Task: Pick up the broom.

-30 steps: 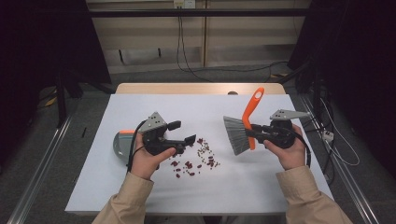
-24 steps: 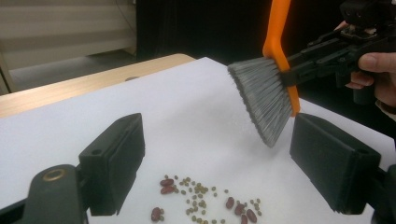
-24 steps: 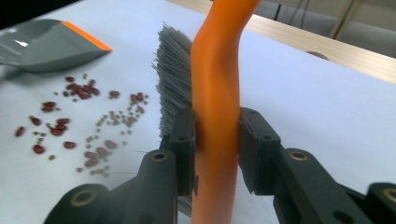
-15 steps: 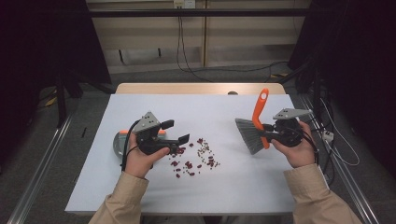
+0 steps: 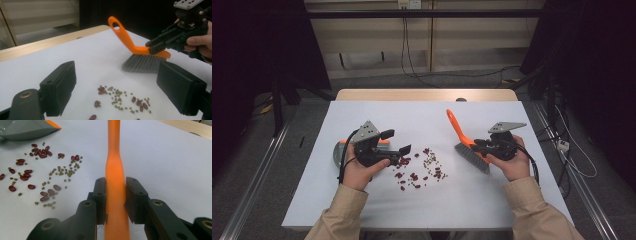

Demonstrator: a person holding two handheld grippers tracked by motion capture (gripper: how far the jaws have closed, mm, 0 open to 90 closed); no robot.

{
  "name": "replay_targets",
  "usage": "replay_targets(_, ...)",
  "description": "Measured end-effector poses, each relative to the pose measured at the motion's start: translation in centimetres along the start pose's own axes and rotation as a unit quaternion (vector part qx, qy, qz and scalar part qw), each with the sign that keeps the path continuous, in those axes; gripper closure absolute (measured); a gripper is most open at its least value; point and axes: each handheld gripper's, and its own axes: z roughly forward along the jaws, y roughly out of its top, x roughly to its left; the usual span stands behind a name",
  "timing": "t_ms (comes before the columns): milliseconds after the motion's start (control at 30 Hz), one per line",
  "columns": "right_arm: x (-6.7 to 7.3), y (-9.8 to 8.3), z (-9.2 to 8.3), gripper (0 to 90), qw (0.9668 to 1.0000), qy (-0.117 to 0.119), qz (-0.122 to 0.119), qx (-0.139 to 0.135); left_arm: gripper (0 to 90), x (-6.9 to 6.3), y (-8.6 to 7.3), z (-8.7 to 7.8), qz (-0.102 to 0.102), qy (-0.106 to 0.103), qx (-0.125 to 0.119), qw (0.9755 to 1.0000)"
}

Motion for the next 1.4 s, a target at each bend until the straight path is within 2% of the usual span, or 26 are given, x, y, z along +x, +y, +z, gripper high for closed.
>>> replay_targets(133,0.4,0.2,0.6,72.0,1.0000,-0.004,-0.005,-0.002,15.9,0.1,-0.2,-0.1,-0.002,0.001,-0.002,1.0000)
replay_targets(367,0.5,-0.4,0.6,69.3,0.9999,0.002,-0.009,-0.013,15.3,0.3,-0.3,-0.5,0.001,0.002,-0.003,1.0000)
replay_targets(433,0.7,-0.7,0.8,66.4,0.9998,-0.007,-0.017,0.002,14.9,0.3,-0.4,-0.6,0.001,0.001,-0.005,1.0000)
replay_targets(500,0.9,-1.2,1.2,68.1,0.9990,-0.020,-0.034,0.023,13.7,0.4,-0.4,-0.7,0.001,0.001,-0.004,1.0000)
replay_targets(533,0.9,-1.5,1.4,68.5,0.9989,-0.019,-0.034,0.026,13.3,0.4,-0.5,-0.8,0.001,0.002,-0.005,1.0000)
replay_targets(633,0.9,-1.8,1.6,70.6,0.9992,-0.020,-0.027,0.022,11.6,0.6,-0.7,-1.0,0.005,0.005,-0.003,1.0000)
replay_targets(767,1.0,-1.7,1.6,71.1,0.9990,-0.032,-0.021,0.022,8.6,1.1,-0.9,-1.5,0.001,0.010,-0.003,0.9999)
replay_targets(800,1.0,-1.8,1.5,71.1,0.9991,-0.035,-0.014,0.020,7.8,1.2,-1.0,-1.7,0.001,0.013,-0.003,0.9999)
replay_targets(900,1.2,-1.7,1.5,71.2,0.9988,-0.045,-0.013,0.014,5.5,1.6,-1.3,-2.2,-0.001,0.014,-0.003,0.9999)
replay_targets(1000,1.4,-1.6,1.6,71.3,0.9983,-0.056,-0.014,0.003,5.3,2.1,-1.8,-2.8,0.008,0.023,0.006,0.9997)
replay_targets(1267,1.9,-0.8,2.3,71.4,0.9976,-0.062,0.003,-0.032,5.0,3.2,-2.9,-4.3,0.006,0.033,0.010,0.9994)
replay_targets(1400,2.1,-0.1,2.8,71.5,0.9961,-0.073,0.003,-0.048,5.0,3.4,-3.1,-4.8,0.002,0.038,0.007,0.9993)
